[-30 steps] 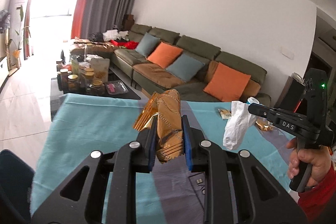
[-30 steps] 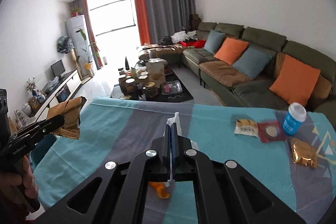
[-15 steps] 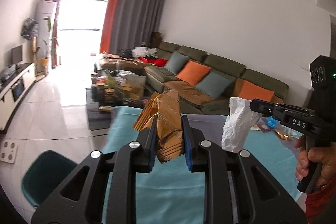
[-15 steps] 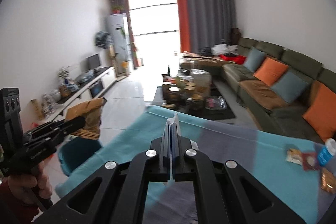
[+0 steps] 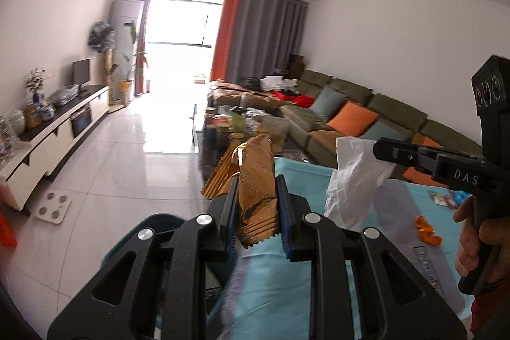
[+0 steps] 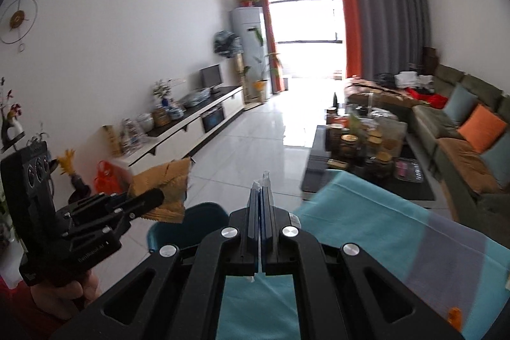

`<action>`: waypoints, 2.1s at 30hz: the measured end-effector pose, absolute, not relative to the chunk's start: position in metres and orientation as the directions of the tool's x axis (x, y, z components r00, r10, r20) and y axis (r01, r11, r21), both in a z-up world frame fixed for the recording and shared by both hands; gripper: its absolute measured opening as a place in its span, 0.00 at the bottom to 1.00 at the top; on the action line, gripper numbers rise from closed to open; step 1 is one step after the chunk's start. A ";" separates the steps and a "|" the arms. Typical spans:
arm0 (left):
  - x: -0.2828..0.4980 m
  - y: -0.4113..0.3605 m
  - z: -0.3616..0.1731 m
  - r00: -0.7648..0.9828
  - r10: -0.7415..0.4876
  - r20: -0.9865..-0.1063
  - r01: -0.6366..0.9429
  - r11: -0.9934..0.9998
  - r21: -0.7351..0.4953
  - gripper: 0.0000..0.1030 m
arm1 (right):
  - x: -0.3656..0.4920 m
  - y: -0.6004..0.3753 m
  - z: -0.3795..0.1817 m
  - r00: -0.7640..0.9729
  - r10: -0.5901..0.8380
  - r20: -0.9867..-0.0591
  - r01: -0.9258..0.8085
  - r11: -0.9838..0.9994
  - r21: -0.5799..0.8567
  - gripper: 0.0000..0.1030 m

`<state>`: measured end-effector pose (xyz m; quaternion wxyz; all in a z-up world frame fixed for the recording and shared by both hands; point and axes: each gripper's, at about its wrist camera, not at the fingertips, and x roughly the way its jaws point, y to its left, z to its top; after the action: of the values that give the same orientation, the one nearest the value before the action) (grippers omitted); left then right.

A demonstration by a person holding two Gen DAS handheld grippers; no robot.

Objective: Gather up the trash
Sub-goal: 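Carry the gold wrapper and tissue over the teal bin with both tools, then open both tools to drop the wrapper and tissue into the bin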

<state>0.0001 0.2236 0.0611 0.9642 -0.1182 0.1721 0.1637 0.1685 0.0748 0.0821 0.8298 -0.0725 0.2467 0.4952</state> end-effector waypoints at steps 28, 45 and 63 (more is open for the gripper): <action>0.010 0.335 -0.043 0.738 0.328 -0.590 -0.542 0.809 -0.227 0.22 | 0.155 0.249 -0.022 0.148 0.675 -0.723 -0.916 0.368 0.157 0.00; 0.037 0.364 -0.101 0.676 0.287 -0.679 -0.588 0.765 -0.262 0.26 | 0.160 0.294 -0.070 0.101 0.561 -0.822 -0.915 0.376 0.144 0.02; 0.009 0.361 -0.081 0.653 0.434 -0.621 -0.675 0.705 -0.217 0.93 | 0.172 0.265 -0.049 0.151 0.620 -0.770 -0.887 0.429 0.171 0.53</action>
<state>0.0093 0.3612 -0.0811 0.8819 -0.2205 0.2731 0.3146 0.1719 0.2652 -0.0492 0.7408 -0.1640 0.4069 0.5087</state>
